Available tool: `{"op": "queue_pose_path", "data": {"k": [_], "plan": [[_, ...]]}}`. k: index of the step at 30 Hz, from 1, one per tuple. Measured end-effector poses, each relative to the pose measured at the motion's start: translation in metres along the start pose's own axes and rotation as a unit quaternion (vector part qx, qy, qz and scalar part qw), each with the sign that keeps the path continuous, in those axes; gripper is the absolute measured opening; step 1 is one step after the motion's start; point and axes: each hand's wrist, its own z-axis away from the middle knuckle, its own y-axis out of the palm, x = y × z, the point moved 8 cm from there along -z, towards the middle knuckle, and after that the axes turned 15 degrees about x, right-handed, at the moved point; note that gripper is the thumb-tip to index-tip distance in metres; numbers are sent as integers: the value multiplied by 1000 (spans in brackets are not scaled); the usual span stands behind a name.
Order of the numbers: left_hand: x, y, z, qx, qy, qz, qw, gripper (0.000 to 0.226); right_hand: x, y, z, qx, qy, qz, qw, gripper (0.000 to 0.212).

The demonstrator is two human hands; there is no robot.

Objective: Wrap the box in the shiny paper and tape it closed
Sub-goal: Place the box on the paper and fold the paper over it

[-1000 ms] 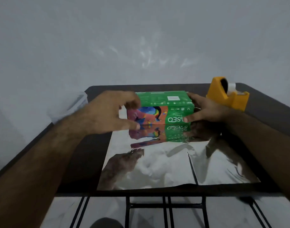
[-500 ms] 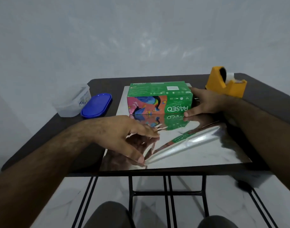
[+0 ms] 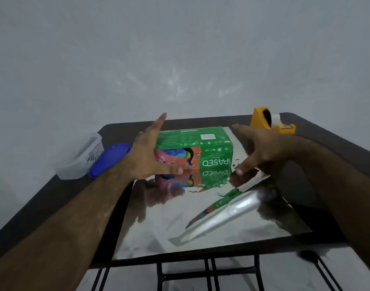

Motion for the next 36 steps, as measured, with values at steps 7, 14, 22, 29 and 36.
{"op": "queue_pose_path", "data": {"k": [7,14,22,29,36], "plan": [[4,3,-3,4,5,-11,1000,150,27,34,26,15,-14,97,995,156],[8,-1,2,-24,-17,98,995,153,58,69,96,0,-12,128,992,107],[17,5,4,-18,-35,77,996,148,61,148,158,80,97,245,961,90],[25,8,8,-19,-40,75,996,147,66,157,175,89,138,254,953,100],[33,9,7,-23,-50,73,996,152,61,135,187,36,195,285,938,63]]}}
